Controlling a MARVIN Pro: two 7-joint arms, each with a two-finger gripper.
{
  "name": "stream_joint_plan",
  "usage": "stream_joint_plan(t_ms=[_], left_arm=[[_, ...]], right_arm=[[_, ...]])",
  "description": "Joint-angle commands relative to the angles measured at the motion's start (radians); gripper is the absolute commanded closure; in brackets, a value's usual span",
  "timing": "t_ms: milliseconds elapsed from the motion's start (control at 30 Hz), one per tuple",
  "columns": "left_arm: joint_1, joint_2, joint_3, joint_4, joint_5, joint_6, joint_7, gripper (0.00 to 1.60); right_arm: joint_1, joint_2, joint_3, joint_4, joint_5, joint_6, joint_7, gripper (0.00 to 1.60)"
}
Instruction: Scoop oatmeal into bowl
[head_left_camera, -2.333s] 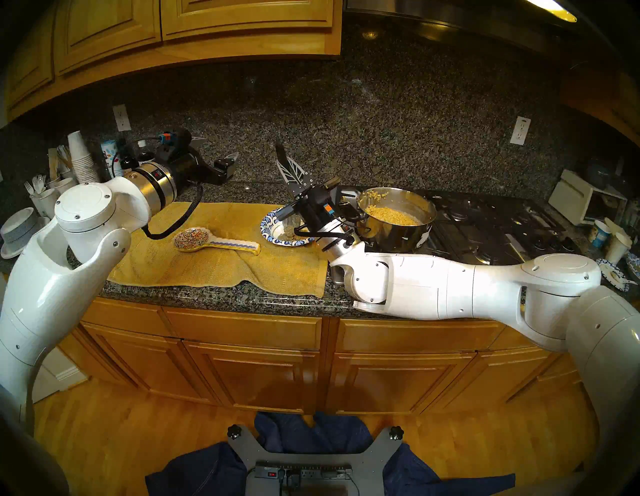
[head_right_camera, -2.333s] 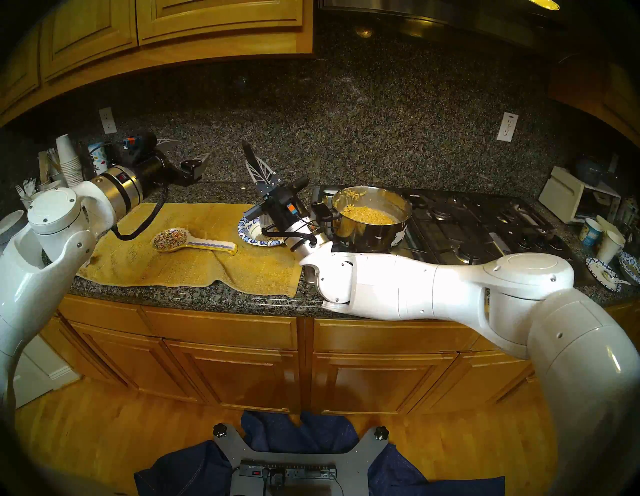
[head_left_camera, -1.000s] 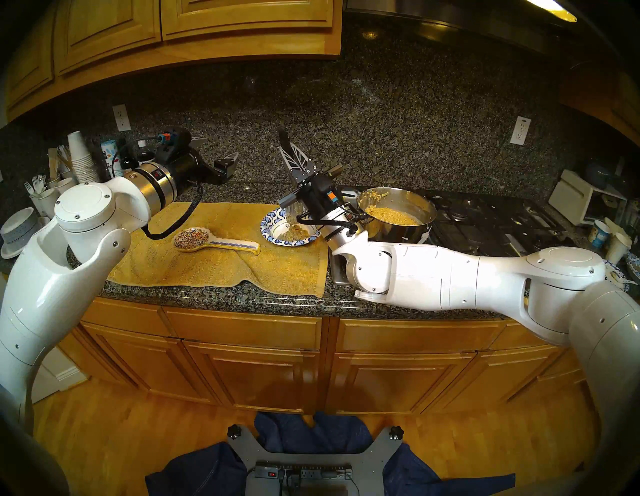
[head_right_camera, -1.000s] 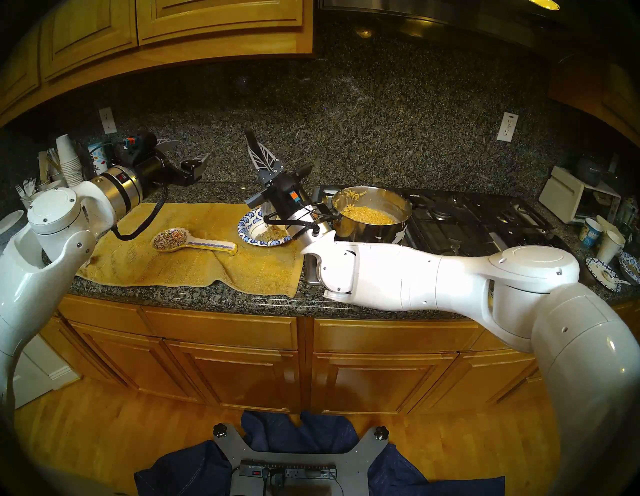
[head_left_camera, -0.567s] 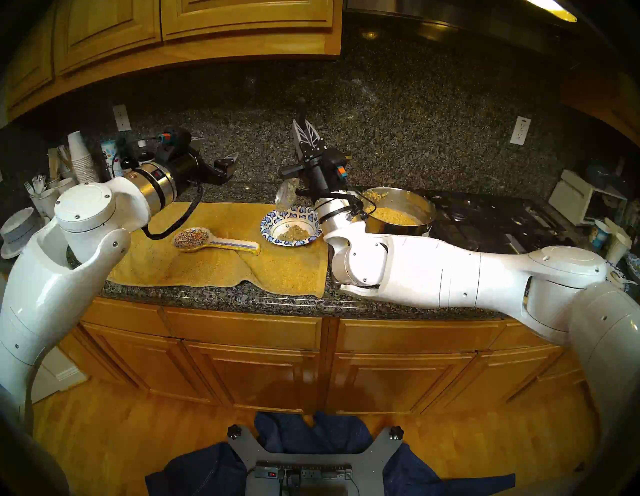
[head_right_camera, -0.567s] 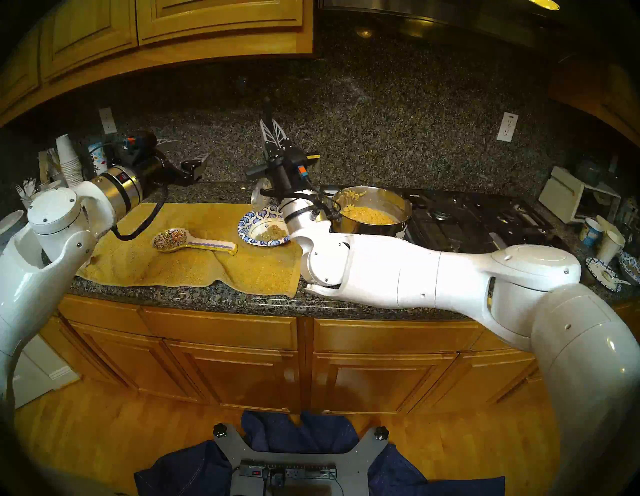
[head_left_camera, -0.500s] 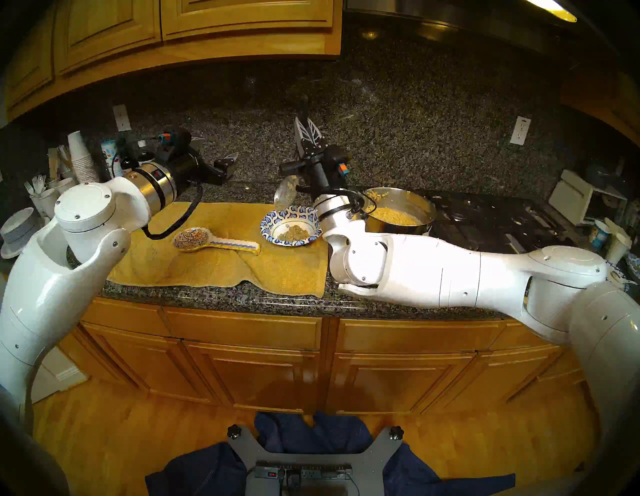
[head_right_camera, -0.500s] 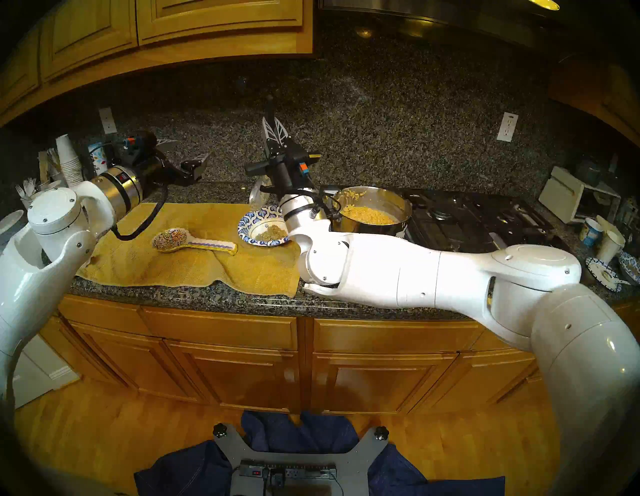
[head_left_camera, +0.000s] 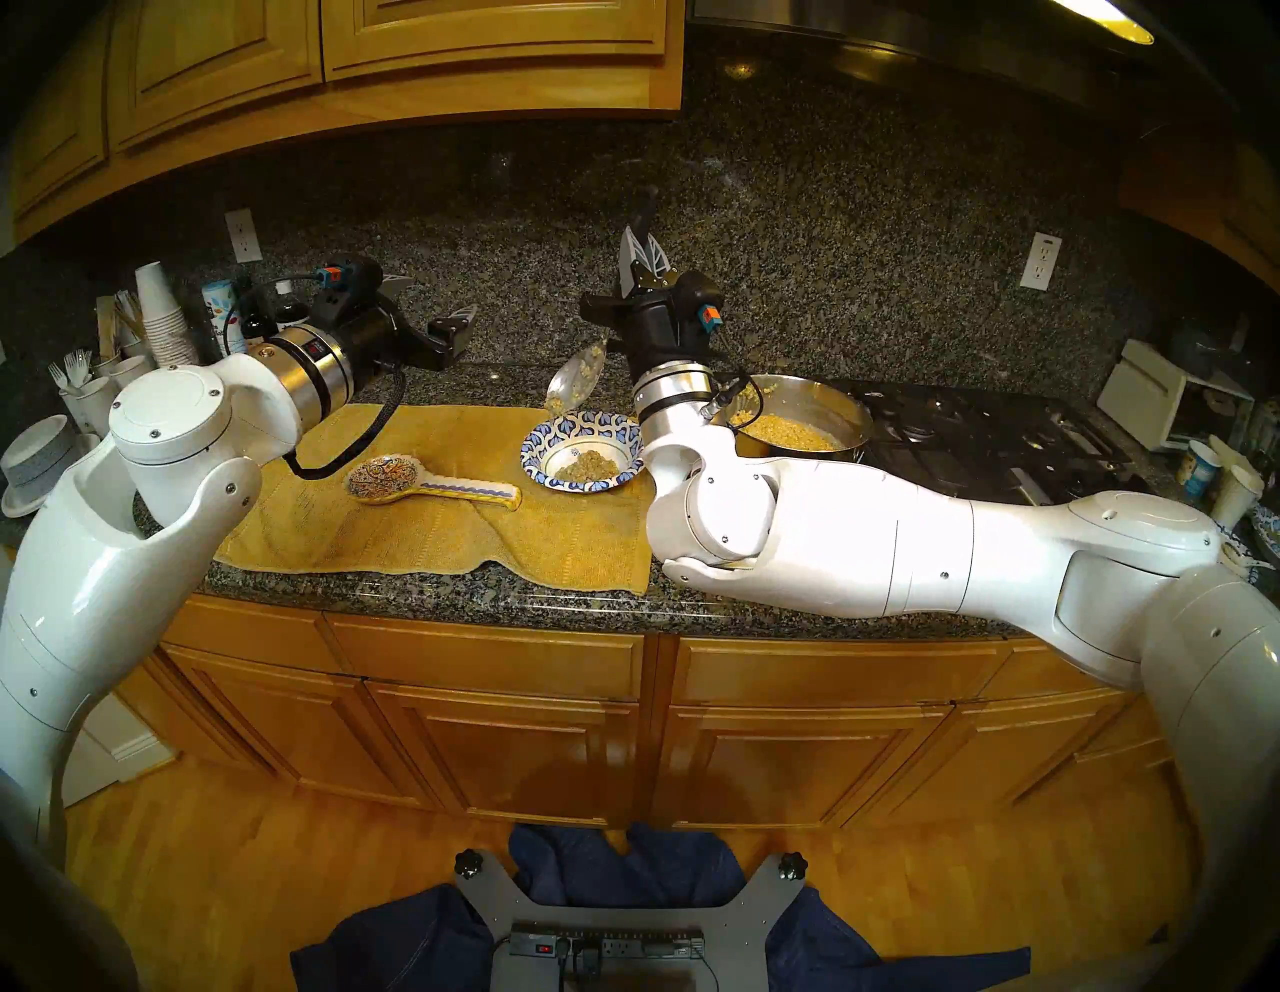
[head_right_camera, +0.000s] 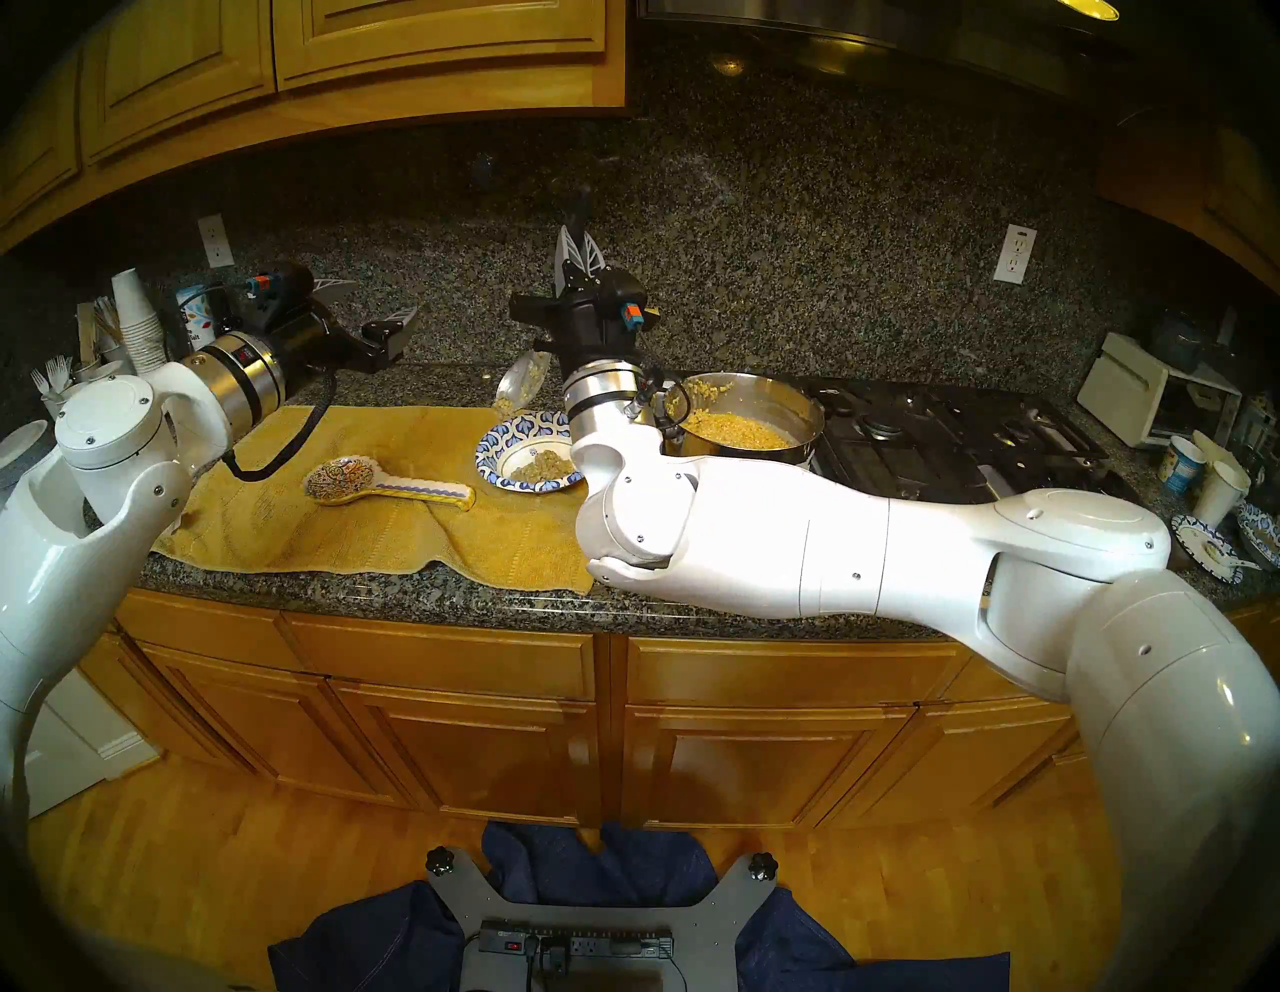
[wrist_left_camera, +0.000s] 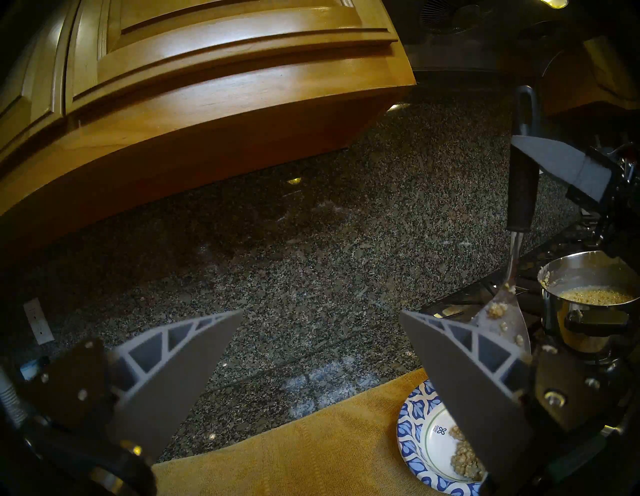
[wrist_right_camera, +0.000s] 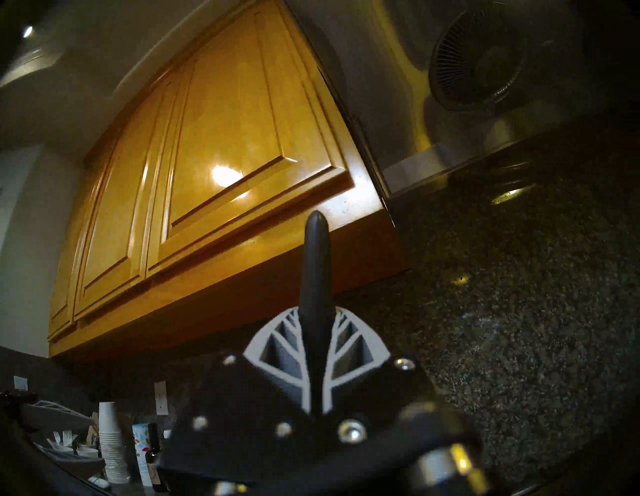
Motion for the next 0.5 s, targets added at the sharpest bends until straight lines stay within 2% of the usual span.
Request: stream_joint_plan(t_ms=[0, 200, 467], left_arm=[[-0.033, 0.001, -0.023, -0.013, 0.002, -0.020, -0.002, 0.00], [-0.033, 0.001, -0.022, -0.014, 0.002, -0.020, -0.002, 0.00], [-0.032, 0.003, -0.022, -0.014, 0.000, -0.018, 0.000, 0.00]], right_arm=[[0.029, 0.002, 0.040, -0.022, 0.014, -0.006, -0.017, 1.60], [0.025, 0.002, 0.062, -0.041, 0.056, -0.019, -0.033, 1.60], [0.035, 0.023, 0.133, -0.079, 0.125, -0.044, -0.048, 1.60]])
